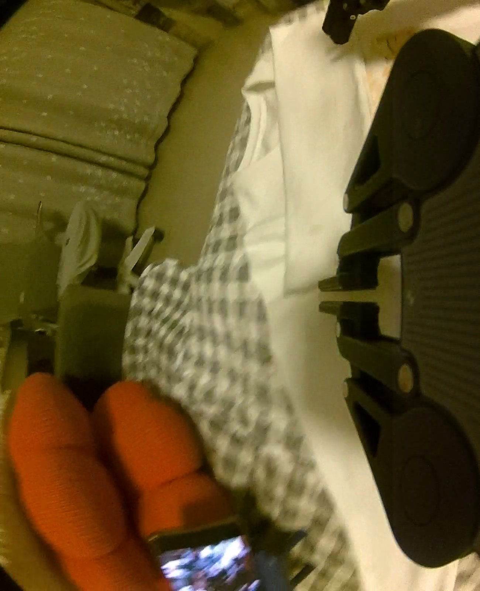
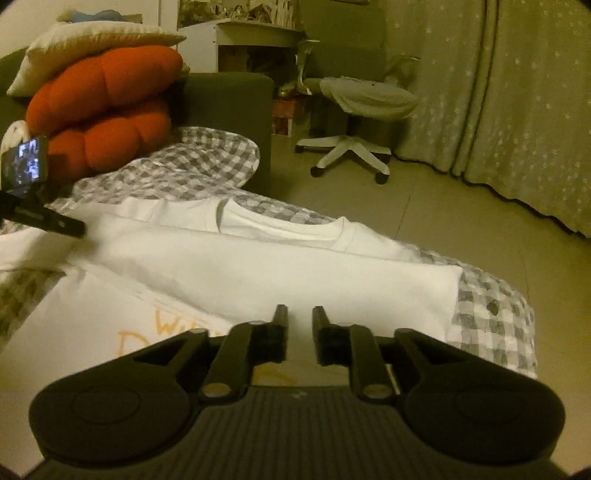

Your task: Fold clothes

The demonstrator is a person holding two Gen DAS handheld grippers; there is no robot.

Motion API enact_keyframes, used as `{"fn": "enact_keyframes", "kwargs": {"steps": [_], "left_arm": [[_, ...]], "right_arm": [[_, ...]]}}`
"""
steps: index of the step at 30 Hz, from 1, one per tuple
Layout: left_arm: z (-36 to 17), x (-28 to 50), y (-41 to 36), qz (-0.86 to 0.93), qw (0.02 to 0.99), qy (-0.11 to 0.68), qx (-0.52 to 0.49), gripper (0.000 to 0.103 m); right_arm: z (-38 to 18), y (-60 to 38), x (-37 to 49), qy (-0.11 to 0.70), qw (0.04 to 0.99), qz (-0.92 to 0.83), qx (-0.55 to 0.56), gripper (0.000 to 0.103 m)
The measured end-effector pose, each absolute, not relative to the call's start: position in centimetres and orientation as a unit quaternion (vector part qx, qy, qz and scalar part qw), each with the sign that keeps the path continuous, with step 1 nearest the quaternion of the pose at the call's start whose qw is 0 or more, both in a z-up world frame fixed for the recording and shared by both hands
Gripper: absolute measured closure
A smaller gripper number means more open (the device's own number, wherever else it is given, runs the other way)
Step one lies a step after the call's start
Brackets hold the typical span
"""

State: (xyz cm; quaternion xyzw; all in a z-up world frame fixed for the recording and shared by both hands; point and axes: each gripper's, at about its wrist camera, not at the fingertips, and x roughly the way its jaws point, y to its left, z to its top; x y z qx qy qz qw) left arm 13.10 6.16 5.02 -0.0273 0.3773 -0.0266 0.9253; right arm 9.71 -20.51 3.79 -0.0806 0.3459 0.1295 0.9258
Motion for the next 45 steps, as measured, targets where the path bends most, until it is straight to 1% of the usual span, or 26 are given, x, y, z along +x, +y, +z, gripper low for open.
{"fn": "enact_keyframes", "kwargs": {"steps": [1,5,7,8,11,14,16,19,22,25,31,32,34,36,37,40,43,44,45], "left_arm": [[5.3,12.7,5.8,-0.039,0.928,0.369,-0.027,0.098],[5.2,12.3,3.7,-0.067,0.928,0.366,-0.004,0.097],[4.1,12.7,2.4,-0.062,0.921,0.384,0.030,0.097],[3.5,13.1,2.1,-0.058,0.915,0.398,0.039,0.097],[2.8,13.1,1.7,-0.055,0.911,0.404,0.055,0.097],[3.1,13.1,2.5,-0.056,0.909,0.412,0.033,0.097],[3.5,13.1,3.4,-0.053,0.909,0.413,0.007,0.097],[3.6,13.0,3.5,-0.055,0.911,0.408,-0.013,0.097],[3.1,13.0,3.1,-0.058,0.908,0.416,-0.010,0.097],[3.1,13.2,3.3,-0.058,0.905,0.421,-0.017,0.097],[3.2,13.2,4.4,-0.062,0.900,0.428,-0.042,0.097],[3.2,13.1,4.5,-0.063,0.900,0.429,-0.044,0.097],[3.1,13.0,4.5,-0.063,0.901,0.428,-0.043,0.097],[3.1,12.9,4.5,-0.063,0.902,0.426,-0.041,0.097],[3.1,12.9,4.5,-0.062,0.902,0.426,-0.042,0.097],[3.2,12.8,4.7,-0.061,0.902,0.424,-0.051,0.097],[3.6,12.6,5.0,-0.062,0.903,0.422,-0.060,0.096],[3.8,12.5,5.1,-0.058,0.904,0.418,-0.062,0.094],[4.0,12.4,5.2,-0.054,0.906,0.414,-0.063,0.086]], "right_arm": [[3.1,-20.3,10.1,0.363,0.919,0.128,-0.086,0.075],[3.1,-19.9,9.9,0.369,0.916,0.132,-0.088,0.073],[3.0,-19.4,9.6,0.374,0.911,0.143,-0.097,0.073],[3.0,-19.2,9.4,0.376,0.909,0.149,-0.102,0.071],[3.2,-19.1,9.2,0.371,0.910,0.153,-0.102,0.070],[3.6,-19.3,9.1,0.358,0.917,0.149,-0.092,0.070],[3.9,-19.4,9.0,0.349,0.922,0.146,-0.085,0.073],[4.2,-19.5,9.2,0.337,0.928,0.141,-0.074,0.073],[3.3,-19.4,10.2,0.383,0.911,0.144,-0.056,0.072],[3.5,-19.3,9.8,0.387,0.906,0.151,-0.076,0.072],[4.1,-24.9,10.2,0.399,0.911,0.104,-0.013,0.071],[4.0,-26.2,10.3,0.404,0.910,0.091,0.004,0.072],[4.1,-29.5,10.5,0.407,0.906,0.088,0.069,0.082],[4.1,-31.3,10.4,0.408,0.905,0.073,0.094,0.085],[4.2,-32.1,10.3,0.408,0.905,0.065,0.105,0.093],[4.0,-32.5,10.0,0.409,0.904,0.072,0.106,0.094],[4.5,-32.0,9.9,0.407,0.907,0.063,0.085,0.094],[4.7,-32.1,9.9,0.402,0.911,0.053,0.079,0.093],[4.8,-32.2,10.0,0.396,0.915,0.032,0.071,0.086]]}}
